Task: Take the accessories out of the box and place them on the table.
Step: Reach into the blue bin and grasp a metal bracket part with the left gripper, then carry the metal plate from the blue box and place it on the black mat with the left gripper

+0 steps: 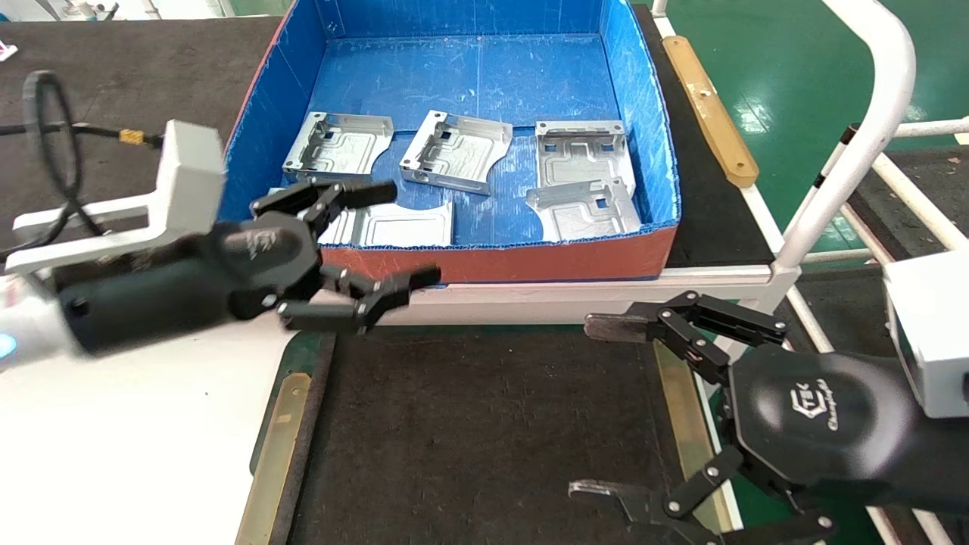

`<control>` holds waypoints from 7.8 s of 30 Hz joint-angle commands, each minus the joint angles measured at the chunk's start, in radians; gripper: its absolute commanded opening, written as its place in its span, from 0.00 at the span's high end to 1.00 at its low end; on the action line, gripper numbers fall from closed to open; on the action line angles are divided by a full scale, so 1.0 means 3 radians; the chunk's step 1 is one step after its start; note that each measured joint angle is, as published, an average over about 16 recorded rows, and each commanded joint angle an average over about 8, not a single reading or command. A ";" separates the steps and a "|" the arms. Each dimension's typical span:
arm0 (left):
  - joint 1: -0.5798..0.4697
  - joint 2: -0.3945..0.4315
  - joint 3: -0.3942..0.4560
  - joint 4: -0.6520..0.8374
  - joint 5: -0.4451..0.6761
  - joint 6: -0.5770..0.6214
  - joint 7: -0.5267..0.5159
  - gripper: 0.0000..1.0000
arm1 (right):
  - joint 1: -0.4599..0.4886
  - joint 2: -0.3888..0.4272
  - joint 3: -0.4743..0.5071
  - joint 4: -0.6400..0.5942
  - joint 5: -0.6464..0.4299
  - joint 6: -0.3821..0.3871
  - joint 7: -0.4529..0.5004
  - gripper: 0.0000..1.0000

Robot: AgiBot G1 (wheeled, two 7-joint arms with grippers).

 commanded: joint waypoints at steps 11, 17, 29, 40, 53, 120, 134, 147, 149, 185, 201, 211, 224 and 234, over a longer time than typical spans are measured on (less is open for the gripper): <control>-0.0478 0.0391 0.0134 0.0783 0.0341 -0.0206 0.0253 0.00 | 0.0000 0.0000 -0.0001 0.0000 0.0000 0.0000 0.0000 0.00; -0.0601 0.0585 0.0200 0.1155 0.0500 -0.0368 0.0434 0.00 | 0.0000 0.0000 -0.0001 0.0000 0.0001 0.0000 0.0000 0.00; -0.0967 0.0944 0.0238 0.1917 0.0637 -0.0610 0.0712 0.00 | 0.0000 0.0001 -0.0002 0.0000 0.0001 0.0001 -0.0001 0.00; -0.1243 0.1210 0.0267 0.2435 0.0717 -0.0781 0.0951 0.00 | 0.0001 0.0001 -0.0002 0.0000 0.0001 0.0001 -0.0001 0.00; -0.1520 0.1467 0.0311 0.2926 0.0821 -0.1042 0.1213 0.00 | 0.0001 0.0001 -0.0003 0.0000 0.0002 0.0001 -0.0001 0.00; -0.1704 0.1600 0.0358 0.3340 0.0914 -0.1241 0.1425 1.00 | 0.0000 0.0002 -0.0003 -0.0003 0.0004 0.0003 -0.0002 1.00; -0.1701 0.1598 0.0358 0.3337 0.0911 -0.1242 0.1424 1.00 | 0.0000 0.0002 -0.0003 -0.0002 0.0004 0.0003 -0.0002 1.00; -0.1739 0.1603 0.0324 0.3276 0.0860 -0.1211 0.1405 1.00 | 0.0000 0.0002 -0.0004 -0.0003 0.0004 0.0003 -0.0003 1.00; -0.1758 0.1599 0.0310 0.3248 0.0839 -0.1189 0.1398 1.00 | 0.0000 0.0002 -0.0004 -0.0003 0.0004 0.0003 -0.0003 1.00; -0.0523 0.0005 0.0130 0.1140 -0.0650 0.1189 0.1285 1.00 | 0.0001 0.0003 -0.0006 -0.0004 0.0005 0.0003 -0.0004 0.00; 0.0107 -0.0379 0.0762 0.0836 -0.0918 0.1171 0.2284 1.00 | 0.0001 0.0003 -0.0007 -0.0004 0.0005 0.0003 -0.0004 0.00; 0.0206 0.0061 0.1092 0.1252 -0.0655 0.1022 0.3245 1.00 | 0.0001 0.0003 -0.0007 -0.0004 0.0006 0.0004 -0.0004 0.00; 0.0026 0.1034 0.1242 0.2230 -0.0347 0.0652 0.3994 1.00 | 0.0001 0.0003 -0.0008 -0.0004 0.0006 0.0004 -0.0005 0.00; -0.0161 0.1581 0.1295 0.2903 -0.0223 0.0320 0.4417 1.00 | 0.0002 0.0004 -0.0008 -0.0004 0.0007 0.0004 -0.0005 0.00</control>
